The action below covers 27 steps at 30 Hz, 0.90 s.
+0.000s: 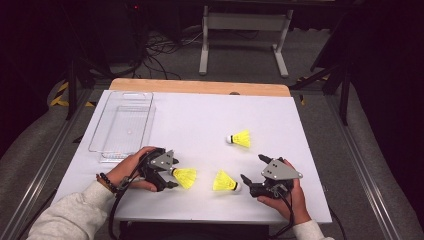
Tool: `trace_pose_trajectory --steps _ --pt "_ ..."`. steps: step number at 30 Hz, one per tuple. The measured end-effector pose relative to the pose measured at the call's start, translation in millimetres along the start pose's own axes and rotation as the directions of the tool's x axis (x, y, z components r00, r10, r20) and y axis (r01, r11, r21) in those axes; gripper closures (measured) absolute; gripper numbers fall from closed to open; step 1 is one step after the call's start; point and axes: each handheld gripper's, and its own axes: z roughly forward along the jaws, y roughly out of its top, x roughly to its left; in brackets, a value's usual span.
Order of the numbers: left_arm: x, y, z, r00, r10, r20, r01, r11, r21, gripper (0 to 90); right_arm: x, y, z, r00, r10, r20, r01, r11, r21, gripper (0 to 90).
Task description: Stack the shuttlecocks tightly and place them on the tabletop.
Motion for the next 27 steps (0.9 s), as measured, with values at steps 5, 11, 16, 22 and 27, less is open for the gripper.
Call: trace_pose_trajectory --steps 5,11,16,22,27 --pt "1.0 7.5 4.6 0.9987 0.047 0.018 -0.048 0.997 0.061 29.3 0.1 -0.5 1.0 1.0 0.0 -0.005 0.0 1.0 0.013 16.9" --pt "2.5 16.2 6.4 0.9952 0.091 0.036 -0.095 0.9889 0.114 43.6 -0.3 -1.1 1.7 0.9999 0.002 -0.012 -0.002 1.0 0.02 17.3" --pt "-2.6 23.0 6.2 0.9858 0.164 0.036 -0.168 0.9721 0.164 60.5 0.0 -1.4 2.6 0.9999 0.0 -0.017 0.001 1.0 0.029 17.4" --pt "-4.1 22.9 4.9 0.9805 0.195 0.022 -0.196 0.9635 0.183 64.2 -1.2 -1.5 1.7 0.9998 0.009 -0.015 -0.009 1.0 0.026 17.4" --pt "-4.1 21.0 -1.3 0.9753 0.22 -0.017 -0.212 0.9557 0.204 64.4 -1.1 -1.2 1.5 0.9998 0.011 -0.014 -0.011 1.0 0.024 17.4"
